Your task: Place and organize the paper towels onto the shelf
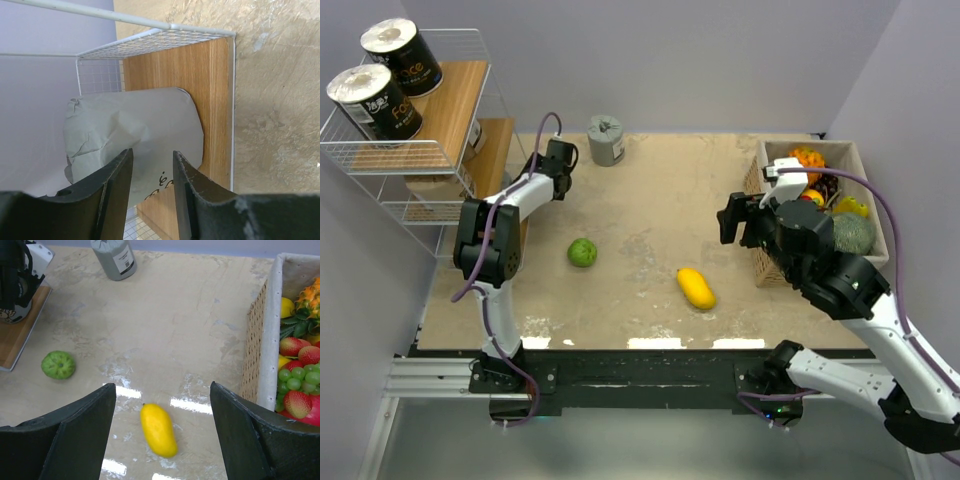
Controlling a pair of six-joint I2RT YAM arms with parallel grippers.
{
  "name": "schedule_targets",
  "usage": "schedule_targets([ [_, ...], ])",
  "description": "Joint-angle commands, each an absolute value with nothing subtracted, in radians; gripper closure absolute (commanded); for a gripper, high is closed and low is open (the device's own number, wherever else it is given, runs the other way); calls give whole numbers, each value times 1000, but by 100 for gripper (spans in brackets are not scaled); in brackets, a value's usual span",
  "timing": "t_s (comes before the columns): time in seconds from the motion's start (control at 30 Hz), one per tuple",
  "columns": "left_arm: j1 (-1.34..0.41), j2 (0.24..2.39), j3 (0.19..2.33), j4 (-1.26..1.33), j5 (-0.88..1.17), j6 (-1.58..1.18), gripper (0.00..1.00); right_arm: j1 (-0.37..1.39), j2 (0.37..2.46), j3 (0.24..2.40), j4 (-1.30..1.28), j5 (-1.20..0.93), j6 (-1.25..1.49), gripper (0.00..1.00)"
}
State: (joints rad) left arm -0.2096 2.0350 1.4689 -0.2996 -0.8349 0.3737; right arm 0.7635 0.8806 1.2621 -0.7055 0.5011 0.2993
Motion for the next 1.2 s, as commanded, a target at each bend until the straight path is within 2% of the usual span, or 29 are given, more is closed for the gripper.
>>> schedule_targets([
  [0.0,-196,2040,1538,-333,-827,331,57,762,853,1302,-684,482,328,21],
  [0.2,-227,1977,1574,-386,-681,244,55,764,865,1295,-675,469,347,21],
  [0.33,-276,1892,1575,-365,-450,172,51,764,893,1304,-654,445,362,21],
  [0.5,-296,1841,1589,-289,-267,118,39,764,890,1287,-623,400,385,21],
  [0.57,-296,1861,1639,-279,-192,100,32,764,884,1273,-617,393,390,21],
  [0.7,-296,1928,1752,-267,-112,42,26,762,868,1256,-606,379,390,21],
  [1.17,-301,2209,2088,-166,17,46,25,762,908,1262,-597,379,342,21],
])
